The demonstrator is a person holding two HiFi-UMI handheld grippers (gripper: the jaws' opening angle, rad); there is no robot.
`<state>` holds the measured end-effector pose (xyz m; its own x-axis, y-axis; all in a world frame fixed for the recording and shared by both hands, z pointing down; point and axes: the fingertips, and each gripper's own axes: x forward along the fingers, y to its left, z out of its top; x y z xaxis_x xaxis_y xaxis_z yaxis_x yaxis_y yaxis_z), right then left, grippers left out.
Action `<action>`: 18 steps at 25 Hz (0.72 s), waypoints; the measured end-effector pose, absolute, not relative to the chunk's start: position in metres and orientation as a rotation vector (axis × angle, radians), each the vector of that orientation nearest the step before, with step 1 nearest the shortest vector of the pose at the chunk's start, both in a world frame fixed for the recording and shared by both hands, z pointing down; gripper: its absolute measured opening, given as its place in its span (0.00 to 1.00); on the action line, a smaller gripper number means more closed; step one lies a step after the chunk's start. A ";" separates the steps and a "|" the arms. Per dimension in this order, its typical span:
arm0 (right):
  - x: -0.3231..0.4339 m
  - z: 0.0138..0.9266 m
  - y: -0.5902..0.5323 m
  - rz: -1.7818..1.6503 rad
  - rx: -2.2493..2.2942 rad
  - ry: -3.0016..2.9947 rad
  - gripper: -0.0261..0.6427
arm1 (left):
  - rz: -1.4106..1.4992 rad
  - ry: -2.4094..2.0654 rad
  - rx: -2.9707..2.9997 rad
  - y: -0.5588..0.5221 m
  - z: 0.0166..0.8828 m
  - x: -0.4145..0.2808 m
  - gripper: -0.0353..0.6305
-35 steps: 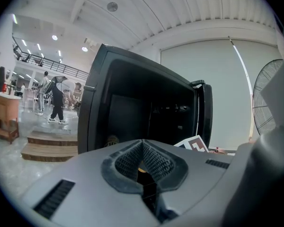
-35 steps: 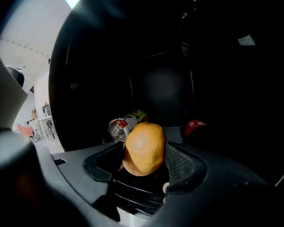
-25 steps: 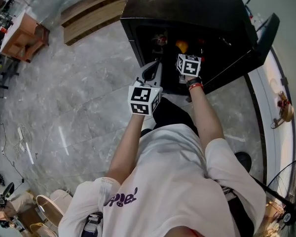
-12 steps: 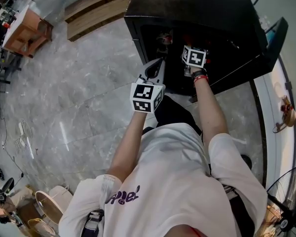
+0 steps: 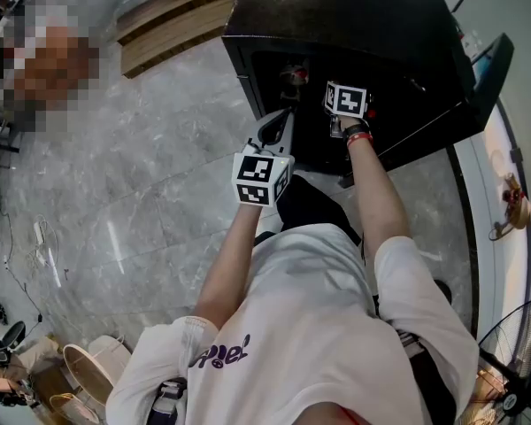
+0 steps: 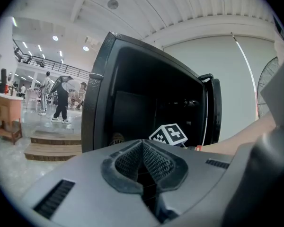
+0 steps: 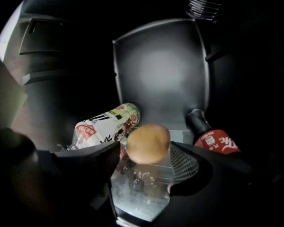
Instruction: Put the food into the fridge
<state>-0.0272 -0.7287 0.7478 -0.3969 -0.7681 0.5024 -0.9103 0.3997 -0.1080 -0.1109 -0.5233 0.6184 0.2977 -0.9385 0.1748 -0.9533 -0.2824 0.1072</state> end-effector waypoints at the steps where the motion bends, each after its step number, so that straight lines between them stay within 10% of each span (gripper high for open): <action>1: -0.028 0.748 -0.728 0.526 1.448 -2.293 0.54 | 0.116 -1.755 2.364 -0.523 0.618 -0.113 0.08; 18: -0.026 0.705 -0.671 0.528 1.449 -2.321 0.59 | 0.107 -1.738 2.359 -0.488 0.573 -0.115 0.08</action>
<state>-0.0256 -0.6706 0.7046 -0.4136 -0.7736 0.4801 -0.9051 0.4063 -0.1250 -0.1153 -0.4884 0.5734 0.3027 -0.9357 0.1814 -0.9509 -0.2834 0.1247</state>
